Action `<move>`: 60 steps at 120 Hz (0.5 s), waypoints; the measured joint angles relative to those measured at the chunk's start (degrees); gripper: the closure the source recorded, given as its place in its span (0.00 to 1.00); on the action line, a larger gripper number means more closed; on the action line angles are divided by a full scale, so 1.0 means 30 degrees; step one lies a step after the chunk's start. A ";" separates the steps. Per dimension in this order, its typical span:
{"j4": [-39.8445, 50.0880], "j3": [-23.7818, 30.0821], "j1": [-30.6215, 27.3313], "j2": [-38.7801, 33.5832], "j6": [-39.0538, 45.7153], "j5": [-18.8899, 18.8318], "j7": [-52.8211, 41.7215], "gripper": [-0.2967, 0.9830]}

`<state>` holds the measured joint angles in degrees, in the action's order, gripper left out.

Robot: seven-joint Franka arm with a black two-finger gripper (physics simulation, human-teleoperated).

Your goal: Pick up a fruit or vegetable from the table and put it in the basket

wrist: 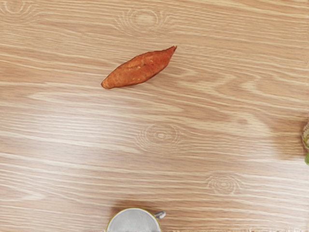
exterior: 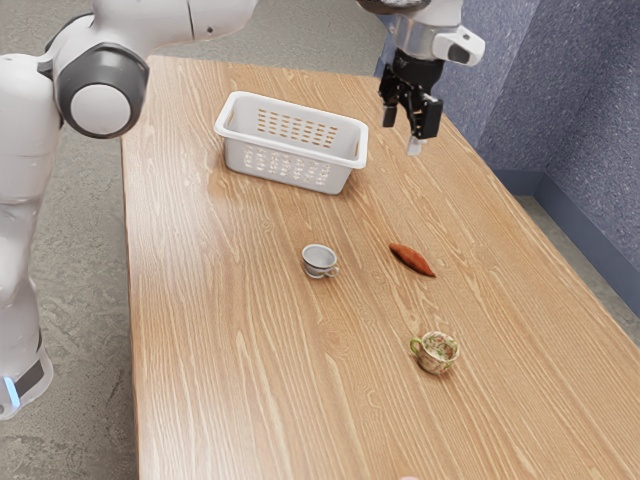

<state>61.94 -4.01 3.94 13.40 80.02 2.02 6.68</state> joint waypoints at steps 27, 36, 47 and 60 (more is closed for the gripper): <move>-0.0048 0.0098 -0.0305 0.0134 -0.0116 -0.0667 0.0069 0.23; -0.0010 0.0129 -0.0368 0.0135 -0.0349 -0.1027 -0.0330 0.23; 0.0017 0.0159 -0.1211 0.0103 -0.1365 -0.0592 -0.1102 0.23; 0.0075 0.0145 -0.1448 0.0302 -0.1908 -0.0496 -0.2511 0.23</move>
<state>62.16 -3.57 -0.40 14.31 74.30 0.53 -0.85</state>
